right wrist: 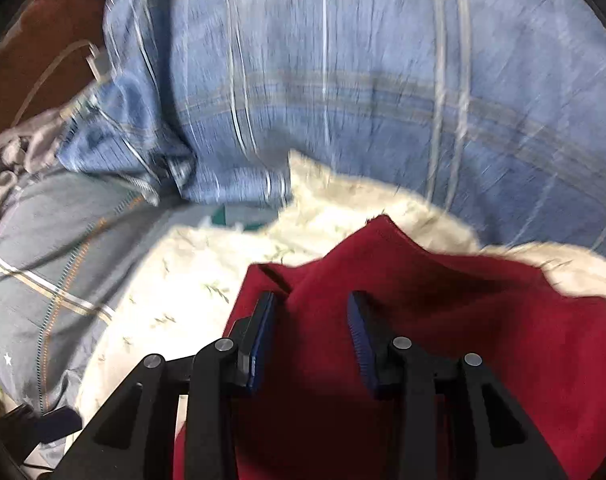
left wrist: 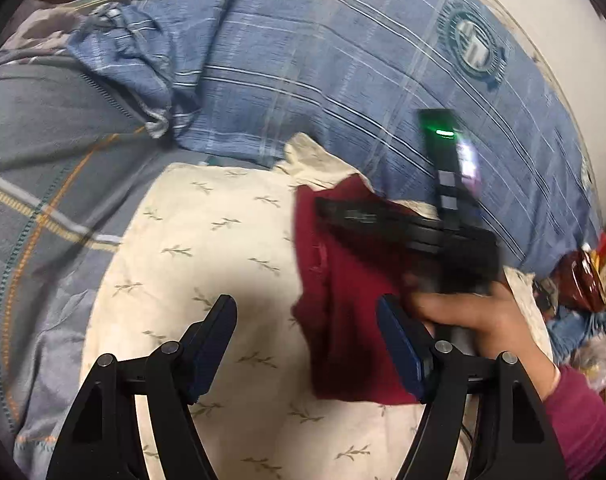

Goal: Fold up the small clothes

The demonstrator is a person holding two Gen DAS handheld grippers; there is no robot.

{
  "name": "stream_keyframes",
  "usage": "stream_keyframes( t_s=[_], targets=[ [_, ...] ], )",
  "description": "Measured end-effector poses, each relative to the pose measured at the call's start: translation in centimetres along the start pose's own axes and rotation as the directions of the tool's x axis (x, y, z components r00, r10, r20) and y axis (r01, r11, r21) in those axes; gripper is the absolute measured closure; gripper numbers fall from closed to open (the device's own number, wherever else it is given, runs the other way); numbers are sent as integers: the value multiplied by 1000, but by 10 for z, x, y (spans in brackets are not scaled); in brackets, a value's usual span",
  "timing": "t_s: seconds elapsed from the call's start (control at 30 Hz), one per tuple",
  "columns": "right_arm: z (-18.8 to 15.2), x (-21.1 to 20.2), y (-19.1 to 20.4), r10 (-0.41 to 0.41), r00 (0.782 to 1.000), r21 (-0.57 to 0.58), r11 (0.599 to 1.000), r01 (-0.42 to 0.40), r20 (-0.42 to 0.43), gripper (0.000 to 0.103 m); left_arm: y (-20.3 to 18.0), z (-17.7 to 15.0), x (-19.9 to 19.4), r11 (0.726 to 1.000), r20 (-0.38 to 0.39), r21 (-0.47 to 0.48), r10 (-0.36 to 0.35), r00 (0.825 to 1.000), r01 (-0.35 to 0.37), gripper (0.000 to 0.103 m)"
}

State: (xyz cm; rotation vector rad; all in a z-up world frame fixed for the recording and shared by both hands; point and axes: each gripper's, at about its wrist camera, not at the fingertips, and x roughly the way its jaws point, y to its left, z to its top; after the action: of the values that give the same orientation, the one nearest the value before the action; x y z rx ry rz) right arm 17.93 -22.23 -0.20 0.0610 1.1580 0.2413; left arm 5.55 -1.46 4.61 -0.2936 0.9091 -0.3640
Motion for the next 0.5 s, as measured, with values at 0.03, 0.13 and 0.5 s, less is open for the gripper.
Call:
stream_keyframes(
  t_s=[0.03, 0.13, 0.5],
  targets=[
    [0, -1, 2, -9, 1000, -10, 1000, 9, 4, 63, -1, -2, 3, 1000, -9, 11, 6, 1000, -6, 31],
    [3, -12, 3, 5, 1000, 3, 1000, -5, -4, 62, -5, -7, 18, 998, -70, 43, 51, 996, -48, 31],
    [2, -4, 42, -97, 991, -140, 987, 83, -96, 23, 0, -8, 40, 999, -156, -4, 52, 986, -54, 31]
  ],
)
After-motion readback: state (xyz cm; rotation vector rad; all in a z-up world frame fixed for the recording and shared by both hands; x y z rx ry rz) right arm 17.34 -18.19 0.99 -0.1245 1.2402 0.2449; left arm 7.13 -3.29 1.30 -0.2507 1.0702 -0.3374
